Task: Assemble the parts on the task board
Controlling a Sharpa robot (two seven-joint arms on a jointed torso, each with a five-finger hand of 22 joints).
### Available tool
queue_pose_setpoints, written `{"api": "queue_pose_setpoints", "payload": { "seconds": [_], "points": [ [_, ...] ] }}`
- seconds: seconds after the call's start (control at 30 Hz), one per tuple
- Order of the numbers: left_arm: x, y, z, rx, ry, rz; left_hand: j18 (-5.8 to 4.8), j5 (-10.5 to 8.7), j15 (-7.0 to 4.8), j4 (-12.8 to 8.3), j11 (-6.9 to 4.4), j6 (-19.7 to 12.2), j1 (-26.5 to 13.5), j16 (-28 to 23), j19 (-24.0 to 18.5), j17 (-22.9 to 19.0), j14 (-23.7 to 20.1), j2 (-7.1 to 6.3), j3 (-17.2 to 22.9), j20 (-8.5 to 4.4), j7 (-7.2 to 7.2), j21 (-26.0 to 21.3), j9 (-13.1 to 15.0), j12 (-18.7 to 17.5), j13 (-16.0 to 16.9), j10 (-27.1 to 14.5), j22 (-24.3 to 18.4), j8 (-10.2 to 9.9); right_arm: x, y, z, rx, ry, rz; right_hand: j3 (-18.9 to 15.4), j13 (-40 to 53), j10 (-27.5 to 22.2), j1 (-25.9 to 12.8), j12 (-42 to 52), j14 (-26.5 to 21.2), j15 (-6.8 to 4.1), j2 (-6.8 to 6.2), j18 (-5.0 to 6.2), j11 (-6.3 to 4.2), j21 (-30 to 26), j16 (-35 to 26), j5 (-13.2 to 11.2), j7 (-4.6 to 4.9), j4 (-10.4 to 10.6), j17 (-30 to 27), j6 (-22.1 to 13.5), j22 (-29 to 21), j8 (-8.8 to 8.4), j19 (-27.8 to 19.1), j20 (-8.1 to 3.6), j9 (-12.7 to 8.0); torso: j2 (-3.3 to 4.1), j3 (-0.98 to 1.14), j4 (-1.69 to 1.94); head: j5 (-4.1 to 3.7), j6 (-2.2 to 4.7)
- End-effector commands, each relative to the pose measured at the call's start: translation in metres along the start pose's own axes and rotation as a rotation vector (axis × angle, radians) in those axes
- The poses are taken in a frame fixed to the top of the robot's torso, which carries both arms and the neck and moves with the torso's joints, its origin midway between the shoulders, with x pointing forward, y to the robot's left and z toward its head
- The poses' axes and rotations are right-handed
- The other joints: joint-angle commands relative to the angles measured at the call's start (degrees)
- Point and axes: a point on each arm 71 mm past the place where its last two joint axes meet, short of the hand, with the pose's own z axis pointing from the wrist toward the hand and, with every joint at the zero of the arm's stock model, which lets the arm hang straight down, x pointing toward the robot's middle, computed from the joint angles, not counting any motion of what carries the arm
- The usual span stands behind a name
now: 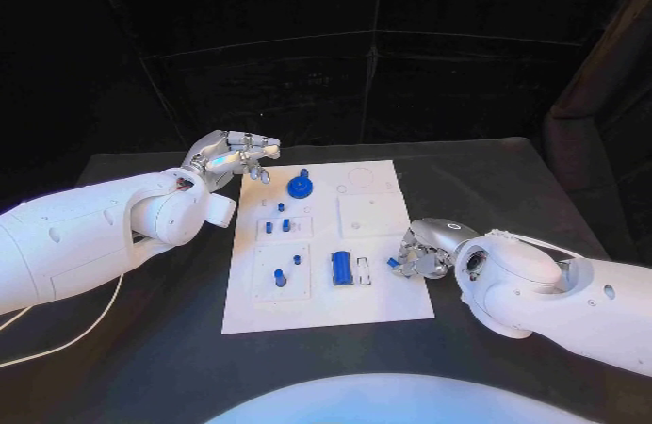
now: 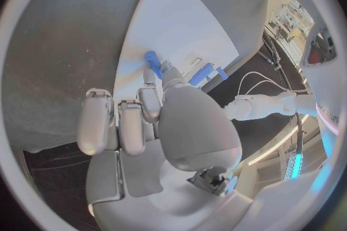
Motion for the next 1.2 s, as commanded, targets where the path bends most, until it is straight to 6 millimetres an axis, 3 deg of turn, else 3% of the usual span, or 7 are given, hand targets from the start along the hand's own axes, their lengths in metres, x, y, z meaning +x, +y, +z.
{"api": "queue_pose_setpoints", "payload": {
  "seconds": [0.03,0.23,0.6,0.83,1.2],
  "points": [
    [0.001,-0.001,0.000,0.006,0.010,-0.007,0.71,0.13,0.13,-0.1,-0.06,-0.4,0.0,0.3,0.4,-0.1,-0.3,0.45,-0.3,-0.06,-0.09,-0.3,0.0,0.4,0.1,-0.5,-0.1,0.2,0.000,0.006,-0.003,-0.042,-0.009,0.254,0.9,0.1,0.5,2.1,0.1,3.7,-0.25,1.93,-0.69,-0.69,0.4,0.2,0.7,-0.05,0.1,2.8,0.0,0.2,0.23,0.2,-0.27,0.5,0.04,-0.01,-0.05,0.14,-0.01],
    [0.001,-0.001,0.000,0.006,0.010,-0.007,0.71,0.13,0.13,-0.1,-0.06,-0.4,0.0,0.3,0.4,-0.1,-0.3,0.45,-0.3,-0.06,-0.09,-0.3,0.0,0.4,0.1,-0.5,-0.1,0.2,0.000,0.010,-0.005,-0.048,-0.012,0.364,1.5,0.0,0.5,1.1,-0.1,3.7,-0.17,1.25,-0.68,-0.60,0.4,0.2,0.9,0.06,0.6,2.8,0.0,0.2,-0.05,0.2,-0.20,0.4,0.05,-0.04,0.01,0.34,-0.12],
    [0.001,-0.001,0.000,0.005,0.012,-0.007,0.71,0.13,0.13,-0.1,-0.06,-0.4,0.0,0.3,0.4,-0.1,-0.3,0.45,-0.3,-0.06,-0.09,-0.3,0.0,0.4,0.1,-0.5,-0.1,0.2,0.007,0.017,0.002,-0.006,0.045,0.400,2.2,0.2,0.7,-0.9,0.1,3.7,-0.14,-0.56,-0.70,-0.61,0.4,0.2,1.9,0.01,1.2,2.8,0.6,0.4,-0.34,0.2,-0.12,0.5,0.04,-0.04,-0.01,0.60,-0.32],
    [0.002,-0.001,0.000,0.004,0.014,-0.008,0.71,0.13,0.13,-0.1,-0.06,-0.4,0.0,0.3,0.4,-0.1,-0.3,0.45,-0.3,-0.06,-0.09,-0.3,0.0,0.4,0.1,-0.5,-0.1,0.2,0.011,0.018,0.008,0.043,0.072,0.379,2.0,0.9,1.6,-3.8,0.9,3.8,-0.48,-1.78,-0.87,-1.12,1.0,0.5,3.6,-0.68,2.7,3.4,2.5,1.4,0.13,0.6,-0.27,1.0,0.15,-0.04,0.05,0.78,-0.36],
    [0.003,-0.001,0.000,0.003,0.018,-0.010,0.71,0.13,0.13,-0.1,-0.06,-0.4,0.0,0.3,0.4,-0.1,-0.3,0.45,-0.3,-0.06,-0.09,-0.3,0.0,0.4,0.1,-0.5,-0.1,0.2,0.014,0.025,0.014,0.058,0.086,0.323,1.9,1.0,1.8,-4.7,0.9,3.8,-0.61,-2.01,-0.90,-1.25,1.0,0.5,3.6,-0.84,3.3,3.6,2.9,1.5,0.16,0.7,-0.38,1.1,0.05,0.01,-0.07,0.96,-0.66]
  ]
}}
